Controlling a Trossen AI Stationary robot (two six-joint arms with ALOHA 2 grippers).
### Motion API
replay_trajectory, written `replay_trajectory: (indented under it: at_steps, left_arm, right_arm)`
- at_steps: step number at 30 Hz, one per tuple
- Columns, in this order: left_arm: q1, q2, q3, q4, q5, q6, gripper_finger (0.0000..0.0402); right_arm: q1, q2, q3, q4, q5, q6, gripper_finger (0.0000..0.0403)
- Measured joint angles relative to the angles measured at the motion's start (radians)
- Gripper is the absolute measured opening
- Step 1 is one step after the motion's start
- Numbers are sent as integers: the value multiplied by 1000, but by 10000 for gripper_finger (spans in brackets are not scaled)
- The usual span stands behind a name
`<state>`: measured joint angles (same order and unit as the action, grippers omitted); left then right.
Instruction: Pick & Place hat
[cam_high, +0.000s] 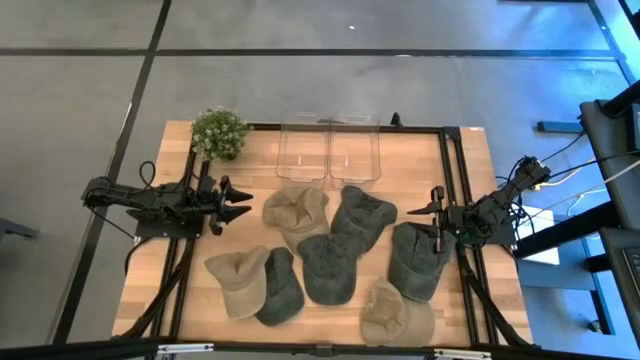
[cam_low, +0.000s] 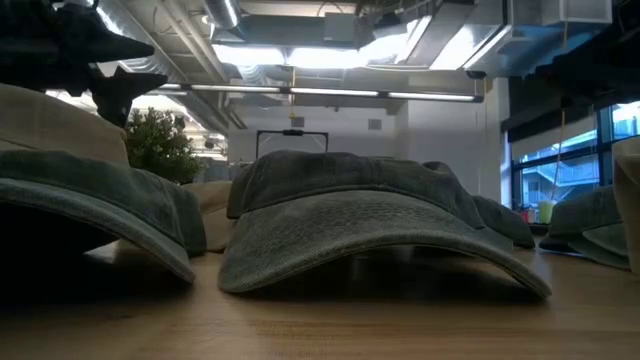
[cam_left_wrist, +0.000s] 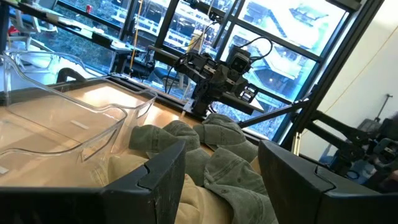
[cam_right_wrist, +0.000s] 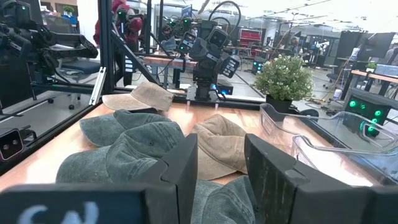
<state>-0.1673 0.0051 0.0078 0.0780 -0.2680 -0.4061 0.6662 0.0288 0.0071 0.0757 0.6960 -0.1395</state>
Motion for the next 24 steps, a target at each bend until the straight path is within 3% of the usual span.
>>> replay_trajectory:
  at_steps: [8, 14, 20, 24]
  left_arm:
    - [0, 0, 0, 0, 0, 0, 196]
    - [0, 0, 0, 0, 0, 0, 196]
    - [0, 0, 0, 0, 0, 0, 196]
    - [0, 0, 0, 0, -5, 1, 196]
  right_arm:
    - [0, 0, 0, 14, -1, 12, 133]
    - [0, 0, 0, 318, -37, 236, 133]
    - [-27, -1, 0, 635, 53, -8, 133]
    - [-47, 0, 0, 666, 89, -73, 134]
